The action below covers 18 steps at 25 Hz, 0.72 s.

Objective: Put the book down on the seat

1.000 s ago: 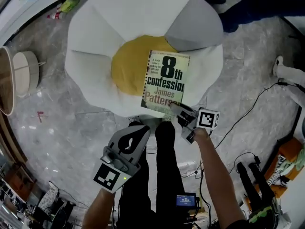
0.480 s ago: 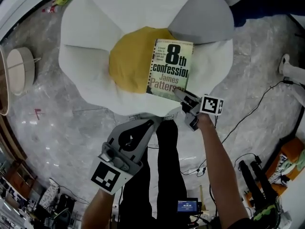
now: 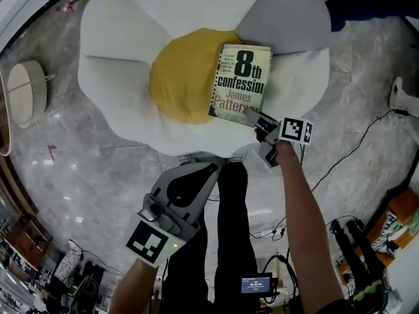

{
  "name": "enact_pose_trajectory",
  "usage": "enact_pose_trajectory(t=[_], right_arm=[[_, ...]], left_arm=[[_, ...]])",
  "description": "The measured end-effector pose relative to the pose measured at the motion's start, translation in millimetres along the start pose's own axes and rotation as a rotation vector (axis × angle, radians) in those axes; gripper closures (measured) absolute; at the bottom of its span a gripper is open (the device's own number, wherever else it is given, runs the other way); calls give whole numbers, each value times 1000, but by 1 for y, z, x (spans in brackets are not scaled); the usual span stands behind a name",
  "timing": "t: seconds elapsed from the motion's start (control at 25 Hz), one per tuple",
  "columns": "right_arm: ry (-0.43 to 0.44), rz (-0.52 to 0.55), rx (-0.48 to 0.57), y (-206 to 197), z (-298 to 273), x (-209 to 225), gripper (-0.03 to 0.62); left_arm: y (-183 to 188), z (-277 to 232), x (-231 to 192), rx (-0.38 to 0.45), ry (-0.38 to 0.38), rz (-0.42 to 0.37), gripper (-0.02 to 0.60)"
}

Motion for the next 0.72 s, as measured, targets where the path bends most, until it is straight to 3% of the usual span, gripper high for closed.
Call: enact_pose_trajectory(t=[0.44, 0.72], right_arm=[[-120, 9, 11, -4, -1, 9, 397], [-210, 58, -22, -2, -2, 14, 333]], left_arm=[[13, 0, -13, 21, -1, -5, 569], [8, 3, -15, 20, -17, 42, 569]])
Point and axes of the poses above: the fingertips, and each gripper's own axes: z backward along the fingers, x to its right, y out of its top, the point moved 6 cm from there along z, backward along the fingers, and after that the axes turned 9 degrees about y, right-handed, at the moved point
